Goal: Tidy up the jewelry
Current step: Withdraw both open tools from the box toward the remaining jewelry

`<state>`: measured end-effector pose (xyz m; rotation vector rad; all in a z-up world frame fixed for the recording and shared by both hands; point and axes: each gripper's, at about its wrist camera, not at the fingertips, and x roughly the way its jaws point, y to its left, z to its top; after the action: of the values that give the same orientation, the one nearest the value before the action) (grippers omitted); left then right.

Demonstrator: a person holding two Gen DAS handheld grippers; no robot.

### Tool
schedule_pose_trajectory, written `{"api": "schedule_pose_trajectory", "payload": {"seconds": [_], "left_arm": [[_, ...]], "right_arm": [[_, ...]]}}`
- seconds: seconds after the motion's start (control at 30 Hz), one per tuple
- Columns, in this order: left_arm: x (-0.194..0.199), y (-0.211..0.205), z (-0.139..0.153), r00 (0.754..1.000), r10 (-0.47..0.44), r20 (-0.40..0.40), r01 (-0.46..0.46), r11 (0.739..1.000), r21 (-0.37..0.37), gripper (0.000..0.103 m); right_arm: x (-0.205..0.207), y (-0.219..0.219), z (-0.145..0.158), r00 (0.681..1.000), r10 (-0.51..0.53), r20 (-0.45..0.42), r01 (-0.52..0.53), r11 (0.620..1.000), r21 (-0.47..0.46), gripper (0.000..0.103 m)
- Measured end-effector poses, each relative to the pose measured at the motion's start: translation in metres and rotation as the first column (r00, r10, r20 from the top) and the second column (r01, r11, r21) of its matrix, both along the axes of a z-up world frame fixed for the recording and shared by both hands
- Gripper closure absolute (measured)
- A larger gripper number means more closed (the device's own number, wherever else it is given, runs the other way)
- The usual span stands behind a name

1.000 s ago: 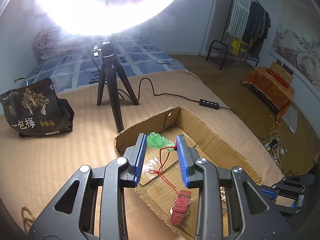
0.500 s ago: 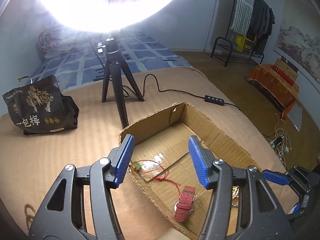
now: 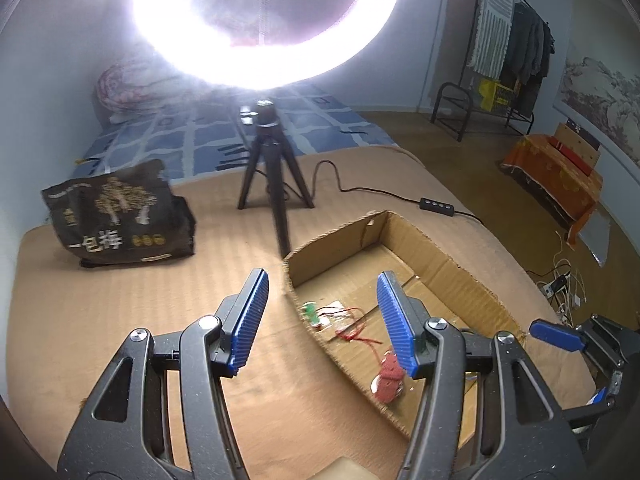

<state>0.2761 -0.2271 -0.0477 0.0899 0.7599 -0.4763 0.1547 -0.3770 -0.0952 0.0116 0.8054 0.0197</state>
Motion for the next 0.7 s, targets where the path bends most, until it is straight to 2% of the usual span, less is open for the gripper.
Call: {"api": "schedule_pose_trajectory", "payload": {"seconds": [0.13,0.3,0.43,0.7], "left_arm": [[-0.009,0.026,0.012,1.0,0.021,0.022,-0.021,1.0,0.009,0.045],[-0.02,0.069,0.027,0.997,0.062,0.039,-0.063,0.998,0.02,0.045],[-0.028,0.112,0.036,0.993,0.113,0.044,-0.114,0.993,0.021,0.045],[-0.042,0.197,0.039,0.974,0.223,0.027,-0.224,0.974,0.018,0.045]], "right_arm": [[-0.003,0.012,0.012,1.0,0.002,0.031,-0.002,1.0,0.006,0.033],[-0.004,0.031,0.024,0.998,0.015,0.061,-0.016,1.0,0.016,0.032],[-0.004,0.05,0.031,0.996,0.037,0.082,-0.039,0.999,0.019,0.026],[-0.008,0.09,0.036,0.99,0.098,0.1,-0.102,0.994,0.037,0.024]]}}
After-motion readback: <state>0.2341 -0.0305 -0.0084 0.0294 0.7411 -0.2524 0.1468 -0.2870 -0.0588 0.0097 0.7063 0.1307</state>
